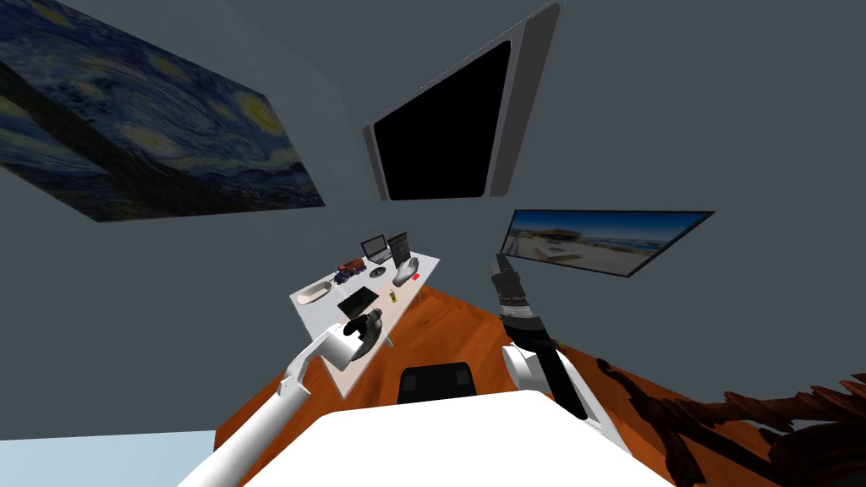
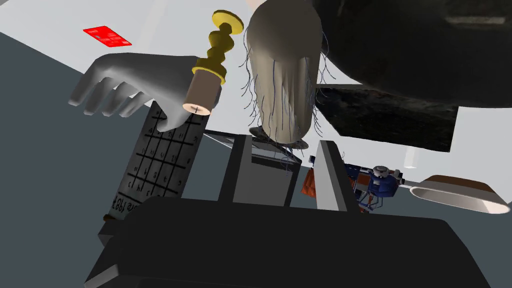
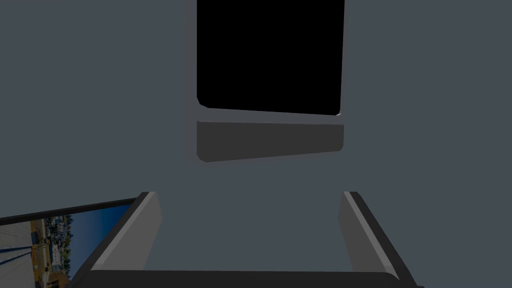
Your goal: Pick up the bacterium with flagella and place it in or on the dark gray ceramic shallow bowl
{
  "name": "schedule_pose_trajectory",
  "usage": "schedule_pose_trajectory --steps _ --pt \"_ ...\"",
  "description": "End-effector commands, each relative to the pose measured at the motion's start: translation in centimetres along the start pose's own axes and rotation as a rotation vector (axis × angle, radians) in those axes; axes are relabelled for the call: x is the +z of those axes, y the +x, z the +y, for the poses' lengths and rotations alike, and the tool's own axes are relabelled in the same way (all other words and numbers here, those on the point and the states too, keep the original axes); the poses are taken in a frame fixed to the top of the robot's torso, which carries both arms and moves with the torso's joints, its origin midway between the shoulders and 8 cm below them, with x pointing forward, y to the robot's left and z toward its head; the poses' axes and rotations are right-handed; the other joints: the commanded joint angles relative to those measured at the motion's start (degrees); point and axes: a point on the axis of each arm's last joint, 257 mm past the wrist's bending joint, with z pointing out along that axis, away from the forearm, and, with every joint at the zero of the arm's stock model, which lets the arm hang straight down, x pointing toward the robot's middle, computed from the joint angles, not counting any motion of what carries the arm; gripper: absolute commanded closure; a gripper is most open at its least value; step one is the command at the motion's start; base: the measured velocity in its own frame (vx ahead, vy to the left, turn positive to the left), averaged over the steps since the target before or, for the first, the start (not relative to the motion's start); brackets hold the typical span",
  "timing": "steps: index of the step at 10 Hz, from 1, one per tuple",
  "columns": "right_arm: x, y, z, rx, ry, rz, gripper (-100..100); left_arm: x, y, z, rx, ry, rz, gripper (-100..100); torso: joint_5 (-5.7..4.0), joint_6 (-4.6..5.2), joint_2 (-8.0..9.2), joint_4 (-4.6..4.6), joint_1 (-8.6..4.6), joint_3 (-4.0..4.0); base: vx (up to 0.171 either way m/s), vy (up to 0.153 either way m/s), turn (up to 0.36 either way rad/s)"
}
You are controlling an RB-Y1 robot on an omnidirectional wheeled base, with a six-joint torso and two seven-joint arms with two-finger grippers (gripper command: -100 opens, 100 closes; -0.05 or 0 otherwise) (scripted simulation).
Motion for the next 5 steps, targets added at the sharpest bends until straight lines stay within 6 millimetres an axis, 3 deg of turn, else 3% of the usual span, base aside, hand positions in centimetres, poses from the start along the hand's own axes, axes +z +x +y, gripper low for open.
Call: schedule_pose_trajectory --steps 1,3,4,5 --pt "0.00 0.00 0.00 0.000 0.000 0.000 0 -0.25 1.36 1.11 0.055 -0.028 0.011 100 0.00 0.00 0.00 0.00 0.00 0.00 -0.121 0.162 -0.054" --pt "0.00 0.00 0.00 0.000 0.000 0.000 0 -0.41 1.62 1.24 0.061 -0.034 0.013 100 0.00 0.06 -0.08 0.00 -0.02 -0.04 -0.086 0.107 -0.055" --pt "0.00 0.00 0.00 0.000 0.000 0.000 0 -0.41 1.75 1.46 0.065 -0.040 0.016 -100 -0.05 0.11 -0.32 -0.02 -0.33 -0.15 -0.012 0.015 0.006" --pt "-0.01 0.00 0.00 0.000 0.000 0.000 0 -0.41 1.75 1.50 0.065 -0.041 0.016 -100 -0.10 0.14 -0.50 -0.06 -0.55 -0.26 -0.006 0.006 -0.002"
